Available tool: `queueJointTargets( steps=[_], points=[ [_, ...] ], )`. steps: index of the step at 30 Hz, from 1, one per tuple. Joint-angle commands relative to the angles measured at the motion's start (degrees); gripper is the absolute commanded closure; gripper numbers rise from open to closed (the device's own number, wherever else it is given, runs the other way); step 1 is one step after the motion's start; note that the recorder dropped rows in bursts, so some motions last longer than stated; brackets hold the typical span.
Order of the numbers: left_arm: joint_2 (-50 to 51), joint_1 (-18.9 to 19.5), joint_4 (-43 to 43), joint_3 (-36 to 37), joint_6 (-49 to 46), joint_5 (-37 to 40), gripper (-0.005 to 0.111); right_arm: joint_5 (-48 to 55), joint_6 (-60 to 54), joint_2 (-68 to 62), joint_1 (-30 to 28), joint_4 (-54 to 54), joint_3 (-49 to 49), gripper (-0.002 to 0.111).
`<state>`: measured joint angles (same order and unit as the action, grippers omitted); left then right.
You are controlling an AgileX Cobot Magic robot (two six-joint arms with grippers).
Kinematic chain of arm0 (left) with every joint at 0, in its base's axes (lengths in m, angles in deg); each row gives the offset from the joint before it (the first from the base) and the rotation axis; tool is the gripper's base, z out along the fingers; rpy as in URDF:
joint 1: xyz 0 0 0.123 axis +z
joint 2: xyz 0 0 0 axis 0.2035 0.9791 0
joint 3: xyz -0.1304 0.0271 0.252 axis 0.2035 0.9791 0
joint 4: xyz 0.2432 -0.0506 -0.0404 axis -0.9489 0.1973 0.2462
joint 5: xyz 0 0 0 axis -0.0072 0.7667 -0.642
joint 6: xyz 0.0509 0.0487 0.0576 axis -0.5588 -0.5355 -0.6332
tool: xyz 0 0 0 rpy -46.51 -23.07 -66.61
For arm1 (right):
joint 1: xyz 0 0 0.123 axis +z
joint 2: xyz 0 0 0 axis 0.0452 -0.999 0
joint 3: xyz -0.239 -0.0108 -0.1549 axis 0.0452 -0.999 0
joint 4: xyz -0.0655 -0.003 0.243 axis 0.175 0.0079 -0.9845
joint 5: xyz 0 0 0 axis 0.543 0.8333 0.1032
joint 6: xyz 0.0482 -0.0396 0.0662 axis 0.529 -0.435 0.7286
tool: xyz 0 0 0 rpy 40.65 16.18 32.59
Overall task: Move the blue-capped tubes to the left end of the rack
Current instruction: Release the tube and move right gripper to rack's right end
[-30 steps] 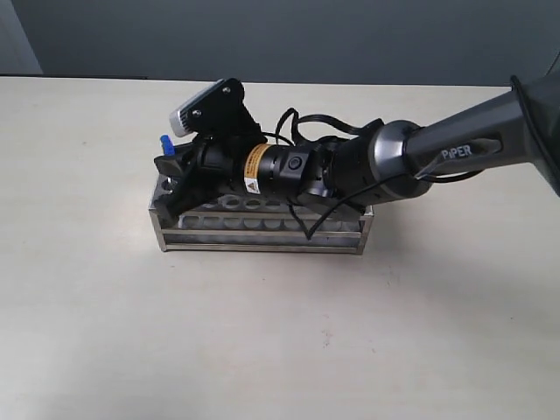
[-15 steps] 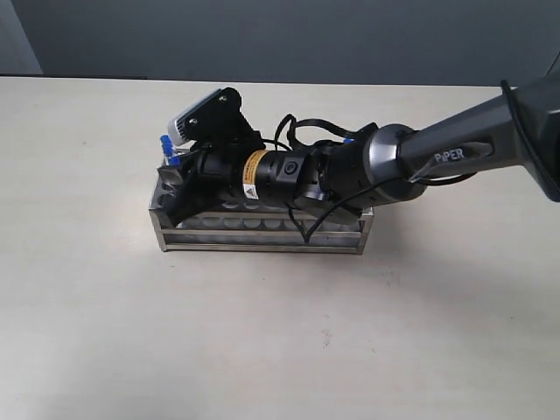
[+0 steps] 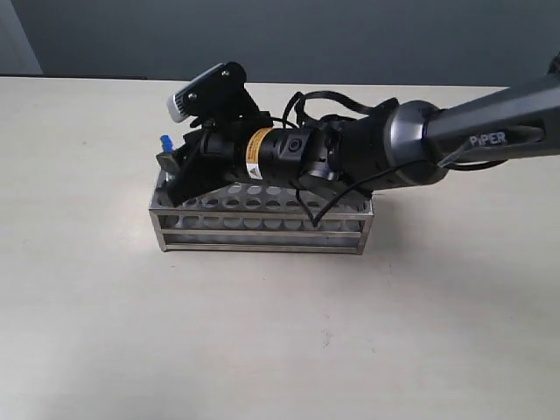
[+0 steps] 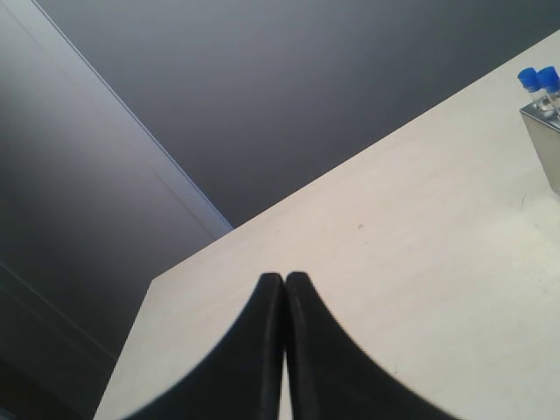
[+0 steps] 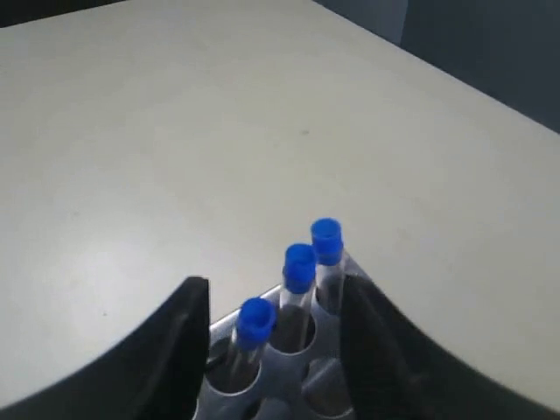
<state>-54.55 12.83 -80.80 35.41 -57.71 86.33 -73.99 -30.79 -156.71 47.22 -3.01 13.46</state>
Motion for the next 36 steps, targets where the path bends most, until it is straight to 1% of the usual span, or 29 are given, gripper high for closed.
queueJointTargets(
  steps=[1, 6, 10, 11, 13, 15, 19, 22, 25, 27, 29, 31, 32, 34, 35, 36],
  points=[
    [0.2, -0.1, 0.0, -0.3, 0.3, 0.0, 0.106, 7.4, 0.3, 4.8, 0.1, 0.3, -0.1, 0.062],
    [0.2, -0.1, 0.0, -0.3, 0.3, 0.0, 0.106, 15.7, 0.0, 10.2, 0.1, 0.0, -0.1, 0.063],
    [0.2, -0.1, 0.0, -0.3, 0.3, 0.0, 0.106, 22.9, 0.0, 14.8, -0.1, -0.5, -0.1, 0.069],
    [0.2, -0.1, 0.0, -0.3, 0.3, 0.0, 0.106, 26.6, 0.0, 16.4, -0.2, -0.5, -0.1, 0.073],
    [0.2, -0.1, 0.0, -0.3, 0.3, 0.0, 0.106, 32.0, 0.0, 18.6, -0.8, -0.5, -0.2, 0.077],
    [0.2, -0.1, 0.0, -0.3, 0.3, 0.0, 0.106, 37.9, 0.0, 20.7, -2.2, -0.2, -0.7, 0.078],
    [0.2, -0.1, 0.0, -0.3, 0.3, 0.0, 0.106, 42.1, 2.8, 24.6, -5.4, 0.2, -4.4, 0.078],
    [0.2, -0.1, 0.0, -0.3, 0.3, 0.0, 0.106, 41.6, 3.7, 28.1, -7.2, 0.0, -9.7, 0.078],
    [0.2, -0.1, 0.0, -0.3, 0.3, 0.0, 0.106, 39.6, 4.0, 31.3, -7.5, 1.2, -15.6, 0.078],
    [0.2, -0.1, 0.0, -0.3, 0.3, 0.0, 0.106, 36.2, 4.4, 32.7, -7.5, 2.9, -19.1, 0.078],
    [0.2, -0.1, 0.0, -0.3, 0.3, 0.0, 0.106, 31.8, 5.9, 33.3, -7.5, 6.9, -22.4, 0.078],
    [0.2, -0.1, 0.0, -0.3, 0.3, 0.0, 0.106, 29.6, 7.3, 33.0, -8.2, 9.1, -24.2, 0.078],
    [0.2, -0.1, 0.0, -0.3, 0.3, 0.0, 0.106, 29.3, 7.8, 32.4, -8.9, 9.1, -24.7, 0.078],
    [0.2, -0.1, 0.0, -0.3, 0.3, 0.0, 0.106, 26.4, 7.9, 30.2, -12.3, 9.1, -25.9, 0.078],
    [0.2, -0.1, 0.0, -0.3, 0.3, 0.0, 0.106, 22.9, 7.9, 28.6, -14.9, 9.0, -25.9, 0.078],
    [0.2, -0.1, 0.0, -0.3, 0.3, -0.2, 0.106, 20.5, 7.9, 27.8, -16.2, 9.0, -25.9, 0.078]
  ],
)
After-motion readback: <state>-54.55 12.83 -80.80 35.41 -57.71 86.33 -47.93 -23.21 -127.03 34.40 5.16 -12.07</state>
